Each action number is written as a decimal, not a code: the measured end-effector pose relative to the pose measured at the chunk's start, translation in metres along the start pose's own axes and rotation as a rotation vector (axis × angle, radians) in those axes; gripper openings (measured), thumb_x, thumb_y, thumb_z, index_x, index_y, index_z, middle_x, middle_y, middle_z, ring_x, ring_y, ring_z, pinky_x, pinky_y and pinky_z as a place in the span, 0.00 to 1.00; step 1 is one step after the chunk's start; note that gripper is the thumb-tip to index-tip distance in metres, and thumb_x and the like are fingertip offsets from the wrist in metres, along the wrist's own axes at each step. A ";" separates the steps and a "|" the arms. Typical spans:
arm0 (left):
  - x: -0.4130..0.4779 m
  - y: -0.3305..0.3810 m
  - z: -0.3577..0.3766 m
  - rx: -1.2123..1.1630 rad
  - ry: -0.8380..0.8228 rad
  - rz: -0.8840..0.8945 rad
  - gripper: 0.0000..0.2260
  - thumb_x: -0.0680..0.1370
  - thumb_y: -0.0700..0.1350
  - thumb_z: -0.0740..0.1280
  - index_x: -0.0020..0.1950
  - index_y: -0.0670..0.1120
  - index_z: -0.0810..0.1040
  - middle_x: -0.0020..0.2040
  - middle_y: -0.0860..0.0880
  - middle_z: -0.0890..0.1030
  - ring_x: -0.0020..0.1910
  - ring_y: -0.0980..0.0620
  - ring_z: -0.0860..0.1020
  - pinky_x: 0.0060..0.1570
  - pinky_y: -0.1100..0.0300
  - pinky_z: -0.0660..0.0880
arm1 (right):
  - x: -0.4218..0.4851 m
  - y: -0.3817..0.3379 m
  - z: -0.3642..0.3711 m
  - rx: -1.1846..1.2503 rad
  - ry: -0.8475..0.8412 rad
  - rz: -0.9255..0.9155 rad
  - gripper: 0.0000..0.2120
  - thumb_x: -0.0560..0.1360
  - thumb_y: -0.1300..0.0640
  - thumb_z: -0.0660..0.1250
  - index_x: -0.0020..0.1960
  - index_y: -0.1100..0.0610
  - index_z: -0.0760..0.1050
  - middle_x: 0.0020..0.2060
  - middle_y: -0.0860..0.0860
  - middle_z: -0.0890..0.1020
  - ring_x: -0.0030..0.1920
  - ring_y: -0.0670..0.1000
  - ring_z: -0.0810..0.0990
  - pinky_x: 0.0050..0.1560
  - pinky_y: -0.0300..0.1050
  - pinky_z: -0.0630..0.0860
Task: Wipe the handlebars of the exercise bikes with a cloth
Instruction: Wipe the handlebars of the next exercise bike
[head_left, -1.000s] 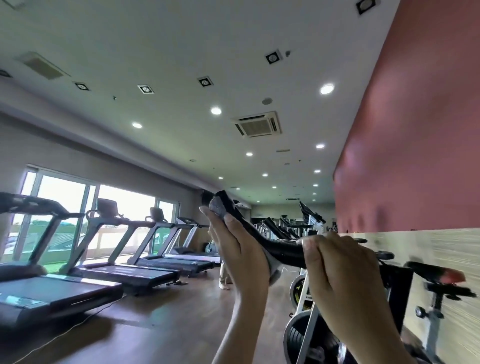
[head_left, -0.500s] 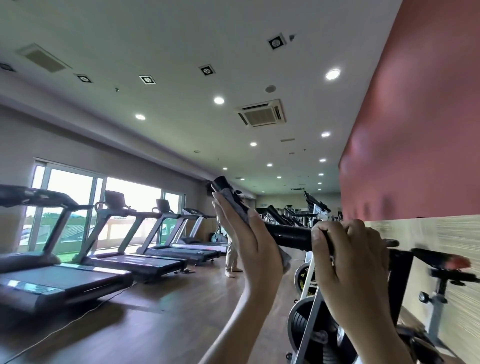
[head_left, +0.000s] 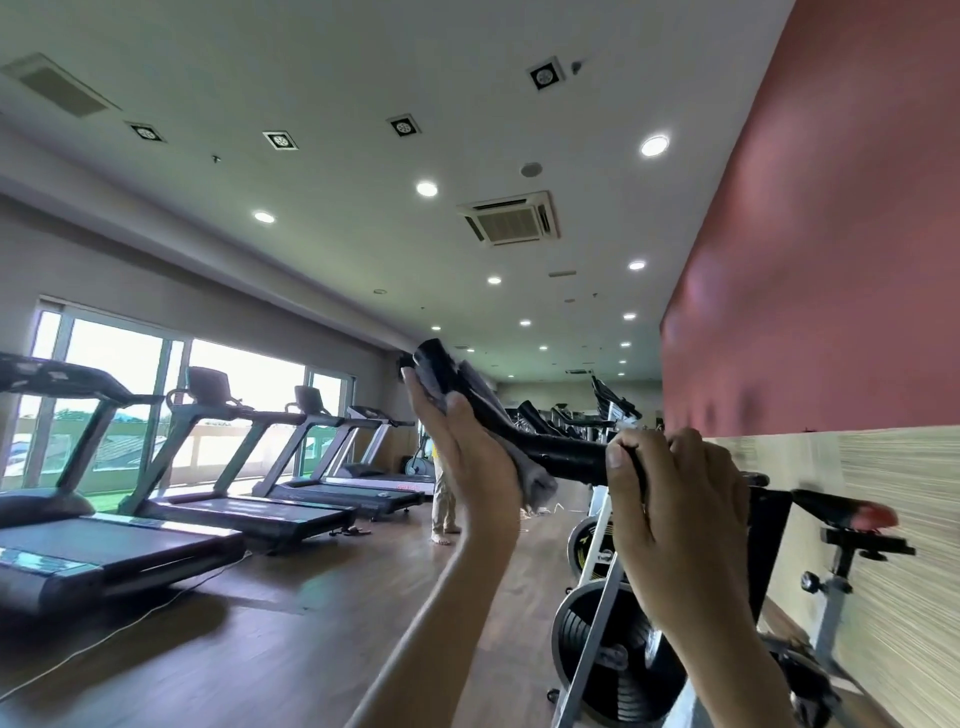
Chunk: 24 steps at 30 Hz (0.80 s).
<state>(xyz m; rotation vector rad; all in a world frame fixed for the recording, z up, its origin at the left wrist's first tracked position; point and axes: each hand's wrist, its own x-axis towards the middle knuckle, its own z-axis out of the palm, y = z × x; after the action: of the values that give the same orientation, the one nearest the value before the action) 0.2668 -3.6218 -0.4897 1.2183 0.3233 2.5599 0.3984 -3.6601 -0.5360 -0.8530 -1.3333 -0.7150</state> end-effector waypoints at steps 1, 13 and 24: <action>0.016 0.004 0.000 -0.086 0.053 -0.093 0.20 0.84 0.45 0.52 0.77 0.53 0.60 0.63 0.40 0.77 0.51 0.47 0.79 0.51 0.48 0.79 | 0.000 0.002 0.000 -0.003 -0.005 -0.012 0.17 0.80 0.46 0.51 0.52 0.54 0.75 0.42 0.48 0.71 0.45 0.54 0.71 0.51 0.53 0.68; -0.004 0.011 0.004 0.197 0.026 0.137 0.23 0.80 0.56 0.53 0.74 0.69 0.55 0.79 0.50 0.58 0.77 0.46 0.58 0.76 0.47 0.60 | 0.000 0.006 -0.002 -0.010 -0.015 -0.056 0.17 0.81 0.45 0.51 0.53 0.54 0.75 0.43 0.49 0.73 0.45 0.55 0.71 0.51 0.50 0.64; -0.012 0.016 -0.006 0.597 -0.186 0.360 0.29 0.79 0.57 0.49 0.77 0.47 0.64 0.80 0.45 0.40 0.79 0.46 0.39 0.77 0.42 0.47 | -0.003 0.002 -0.006 0.010 -0.030 -0.036 0.18 0.81 0.46 0.51 0.54 0.55 0.75 0.45 0.50 0.74 0.48 0.57 0.74 0.54 0.49 0.62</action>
<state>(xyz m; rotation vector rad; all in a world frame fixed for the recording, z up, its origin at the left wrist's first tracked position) 0.2667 -3.6409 -0.4965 1.8525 0.9527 2.7028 0.4030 -3.6638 -0.5392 -0.8358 -1.3810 -0.7257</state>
